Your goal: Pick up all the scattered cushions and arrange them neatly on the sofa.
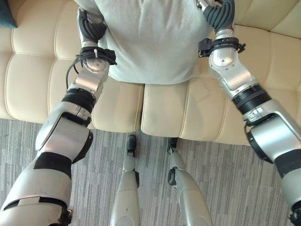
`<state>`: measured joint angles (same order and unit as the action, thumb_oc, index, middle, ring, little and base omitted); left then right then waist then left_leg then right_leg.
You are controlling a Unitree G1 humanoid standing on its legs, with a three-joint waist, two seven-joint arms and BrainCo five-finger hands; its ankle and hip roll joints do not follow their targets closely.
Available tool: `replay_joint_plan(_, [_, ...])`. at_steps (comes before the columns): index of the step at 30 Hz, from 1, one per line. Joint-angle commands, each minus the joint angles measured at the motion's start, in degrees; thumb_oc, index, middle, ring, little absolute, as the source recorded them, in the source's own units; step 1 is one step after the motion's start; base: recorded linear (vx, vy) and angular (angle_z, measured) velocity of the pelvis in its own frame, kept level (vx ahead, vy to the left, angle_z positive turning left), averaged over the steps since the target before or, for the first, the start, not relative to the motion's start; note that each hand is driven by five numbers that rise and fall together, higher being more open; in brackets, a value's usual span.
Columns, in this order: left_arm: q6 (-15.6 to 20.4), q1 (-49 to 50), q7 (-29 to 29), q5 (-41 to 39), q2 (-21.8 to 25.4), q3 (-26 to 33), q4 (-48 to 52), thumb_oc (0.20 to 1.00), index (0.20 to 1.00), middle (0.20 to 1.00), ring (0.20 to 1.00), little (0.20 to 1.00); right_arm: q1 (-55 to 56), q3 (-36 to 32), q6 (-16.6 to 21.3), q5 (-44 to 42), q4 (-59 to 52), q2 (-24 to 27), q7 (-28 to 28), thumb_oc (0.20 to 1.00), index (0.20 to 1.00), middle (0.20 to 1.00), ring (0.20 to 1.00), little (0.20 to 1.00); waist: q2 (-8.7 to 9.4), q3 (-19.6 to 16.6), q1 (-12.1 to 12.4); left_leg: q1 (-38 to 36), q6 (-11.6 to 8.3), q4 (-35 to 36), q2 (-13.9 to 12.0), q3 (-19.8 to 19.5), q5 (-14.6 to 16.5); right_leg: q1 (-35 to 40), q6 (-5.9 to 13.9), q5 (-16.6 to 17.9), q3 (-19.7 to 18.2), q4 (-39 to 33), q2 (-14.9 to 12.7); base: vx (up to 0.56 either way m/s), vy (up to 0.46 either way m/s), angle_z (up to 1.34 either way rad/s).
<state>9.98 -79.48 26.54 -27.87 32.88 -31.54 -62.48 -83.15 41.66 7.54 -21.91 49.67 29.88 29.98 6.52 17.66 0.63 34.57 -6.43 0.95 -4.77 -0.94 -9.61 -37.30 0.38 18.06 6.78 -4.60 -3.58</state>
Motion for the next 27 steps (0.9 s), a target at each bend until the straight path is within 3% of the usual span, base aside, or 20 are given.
replay_joint_plan(1, [3.4, -10.3, -9.3, -20.1, 5.6, -2.8, 1.0, 1.000, 1.000, 1.000, 1.000, 1.000, -9.7, 8.3, -5.0, -1.7, 6.2, 7.9, -9.9, 1.000, 1.000, 1.000, 1.000, 1.000, -0.78, 1.8, 0.9, -2.8, 0.49, 1.2, 2.6, 1.1, 2.6, 6.5, 8.97, -9.7, -0.9, 0.3, -3.5, 0.00, 0.000, 0.00])
replay_joint_plan(4, [3.3, -9.8, -11.4, -23.4, 7.8, -3.2, 1.7, 1.000, 1.000, 1.000, 1.000, 1.000, -9.8, 8.8, -5.4, -3.1, 7.0, 10.3, -11.0, 1.000, 1.000, 1.000, 1.000, 1.000, -0.95, 1.7, 1.1, -3.6, 0.42, 1.5, 2.6, 1.3, 2.5, 7.0, 9.05, -9.6, -0.8, 0.2, -3.4, 0.00, 0.000, 0.00])
replay_joint_plan(5, [2.6, -8.3, -13.4, -26.8, 10.6, -3.2, 1.5, 1.000, 1.000, 1.000, 1.000, 1.000, -8.4, 8.2, -5.4, -5.8, 8.3, 13.2, -11.8, 1.000, 1.000, 1.000, 1.000, 1.000, -1.26, 1.0, 1.1, -4.8, 0.32, 2.2, 2.7, 1.5, 2.6, 7.7, 9.15, -9.7, -0.7, 0.1, -3.4, 0.03, 0.023, 0.01])
replay_joint_plan(10, [3.3, -3.4, -13.7, -29.6, 13.5, 0.1, 6.4, 1.000, 1.000, 1.000, 1.000, 1.000, 0.4, -1.7, -3.2, -13.1, 6.1, 14.9, -8.9, 1.000, 1.000, 1.000, 1.000, 1.000, -2.15, 0.0, 1.3, -7.3, 0.27, 3.2, 2.7, 1.5, 2.9, 9.5, 9.31, -10.0, -0.8, -0.1, -3.2, 0.02, 0.012, -0.01])
replay_joint_plan(11, [3.5, 1.5, -13.8, -26.8, 16.0, 1.5, 11.1, 1.000, 1.000, 1.000, 1.000, 1.000, 6.8, -6.9, -2.1, -14.6, 1.7, 15.6, -7.8, 1.000, 1.000, 1.000, 1.000, 1.000, -2.34, -0.7, 1.0, -8.3, 0.34, 3.5, 2.9, 1.6, 2.9, 10.4, 9.26, -10.0, -0.9, -0.3, -3.3, 0.02, 0.017, -0.03])
replay_joint_plan(16, [2.4, 16.7, -15.4, -17.5, 19.6, 5.9, 16.0, 1.000, 1.000, 1.000, 1.000, 1.000, 21.1, -14.9, -0.3, -13.0, -6.9, 15.0, -9.2, 1.000, 1.000, 1.000, 1.000, 1.000, -2.85, -2.4, 0.5, -11.9, 0.72, 3.9, 3.1, 2.5, 4.0, 13.5, 9.04, -10.6, -1.0, -0.4, -3.5, 0.02, 0.017, -0.12])
replay_joint_plan(20, [1.7, 38.3, -16.6, -13.5, 14.8, 17.2, 22.8, 1.000, 1.000, 1.000, 1.000, 1.000, 37.0, -20.8, -1.1, -4.8, -13.4, 14.4, -12.9, 1.000, 1.000, 1.000, 1.000, 1.000, -3.07, -4.0, 0.1, -15.8, 1.26, 4.0, 2.9, 3.2, 5.3, 17.1, 8.85, -11.4, -1.1, -0.4, -3.7, 0.04, -0.002, -0.06])
replay_joint_plan(23, [0.3, 59.0, -18.5, -6.5, 5.0, 24.2, 27.8, 1.000, 1.000, 1.000, 1.000, 1.000, 53.1, -26.5, -2.0, 9.9, -19.2, 11.3, -14.8, 1.000, 1.000, 1.000, 1.000, 1.000, -3.59, -6.0, -0.5, -20.2, 1.93, 4.0, 2.8, 3.7, 6.9, 21.4, 8.66, -12.9, -1.1, -0.4, -3.7, 0.08, 0.000, -0.07])
replay_joint_plan(24, [0.2, 59.1, -18.5, -6.5, 5.0, 24.2, 27.8, 1.000, 1.000, 1.000, 1.000, 1.000, 53.2, -26.6, -2.1, 10.0, -19.3, 11.3, -14.8, 1.000, 1.000, 1.000, 1.000, 1.000, -3.55, -6.1, -0.6, -20.0, 1.95, 4.0, 2.9, 3.7, 6.7, 21.3, 8.67, -12.7, -1.1, -0.4, -3.8, 0.07, 0.021, -0.11])
replay_joint_plan(27, [-1.5, 68.3, -19.4, 3.9, -0.2, 25.0, 26.7, 1.000, 1.000, 1.000, 1.000, 1.000, 64.6, -30.6, -3.0, 15.9, -19.7, 5.1, -16.1, 1.000, 1.000, 1.000, 1.000, 1.000, -4.12, -7.7, -1.3, -23.1, 2.64, 4.0, 2.9, 3.8, 7.5, 23.9, 8.52, -13.4, -1.4, -0.4, -3.7, 0.04, 0.010, -0.02])
